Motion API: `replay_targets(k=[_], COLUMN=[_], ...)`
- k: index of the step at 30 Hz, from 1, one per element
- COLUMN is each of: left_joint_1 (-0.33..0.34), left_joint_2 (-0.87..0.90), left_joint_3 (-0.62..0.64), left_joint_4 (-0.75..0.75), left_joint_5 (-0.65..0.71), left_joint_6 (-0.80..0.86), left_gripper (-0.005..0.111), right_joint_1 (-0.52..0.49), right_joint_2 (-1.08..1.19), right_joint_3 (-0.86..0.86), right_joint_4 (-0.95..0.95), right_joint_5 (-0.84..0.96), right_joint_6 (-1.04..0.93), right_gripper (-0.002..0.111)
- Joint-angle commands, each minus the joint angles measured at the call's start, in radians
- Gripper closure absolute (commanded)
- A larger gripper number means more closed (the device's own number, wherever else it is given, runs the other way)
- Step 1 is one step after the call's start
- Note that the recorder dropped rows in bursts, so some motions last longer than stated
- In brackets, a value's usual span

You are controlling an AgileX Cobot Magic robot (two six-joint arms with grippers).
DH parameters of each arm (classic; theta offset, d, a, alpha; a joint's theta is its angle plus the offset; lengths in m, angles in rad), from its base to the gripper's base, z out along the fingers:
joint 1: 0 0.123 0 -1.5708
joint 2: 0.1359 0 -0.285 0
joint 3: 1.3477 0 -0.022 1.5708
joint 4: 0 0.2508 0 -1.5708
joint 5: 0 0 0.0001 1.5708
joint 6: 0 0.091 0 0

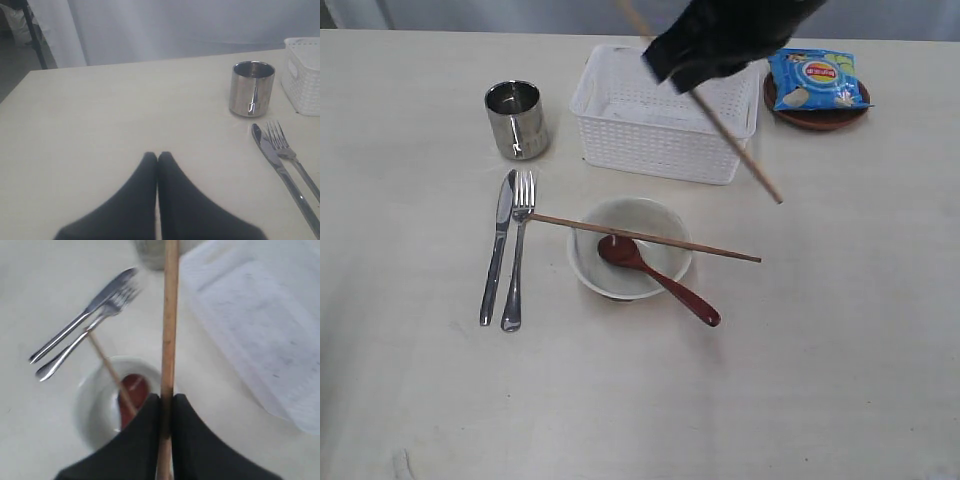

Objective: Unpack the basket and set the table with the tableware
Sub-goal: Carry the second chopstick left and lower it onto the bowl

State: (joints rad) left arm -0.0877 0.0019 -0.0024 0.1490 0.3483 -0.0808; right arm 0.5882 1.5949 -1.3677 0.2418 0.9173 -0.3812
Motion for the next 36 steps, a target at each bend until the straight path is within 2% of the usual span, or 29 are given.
replay_targets(k=[1,5,9,20,26,31,36], left_joint_1=[-0.005,-0.005,-0.005,-0.005,-0.005,-0.005,-0.005], left_joint_2=[-0.002,-0.002,-0.002,-0.002,-0.002,-0.002,-0.002], left_joint_3=[0.002,0.002,0.002,0.002,0.002,0.002,0.002], left_joint_4=[-0.005,-0.005,-0.005,-0.005,-0.005,-0.005,-0.005], left_joint_5=[-0.001,-0.001,-0.001,-0.001,-0.001,-0.001,-0.001], left_joint_6=[-0.002,-0.002,-0.002,-0.002,-0.002,-0.002,-0.002], left_gripper=[0.107,0.107,0.107,0.107,0.107,0.107,0.107], right_joint_1=[0.215,0.335,0.373,0.367,0.326,0.267,0.262], right_joint_2=[0.071,0.157,0.212,0.231,0.237,0.237,0.237], right_joint_3=[-0.005,-0.005,-0.005,-0.003,-0.003,-0.003,-0.003], right_joint_4=[-0.153,-0.286,-0.366,-0.429,-0.423,-0.292,-0.228], right_joint_5=[0.051,0.066,0.09,0.065,0.027,0.003,0.003], right_joint_6=[-0.053,-0.053,-0.053,-0.064,-0.023,-0.056,-0.113], right_gripper=[0.109,0.109,0.109,0.109,0.109,0.109,0.109])
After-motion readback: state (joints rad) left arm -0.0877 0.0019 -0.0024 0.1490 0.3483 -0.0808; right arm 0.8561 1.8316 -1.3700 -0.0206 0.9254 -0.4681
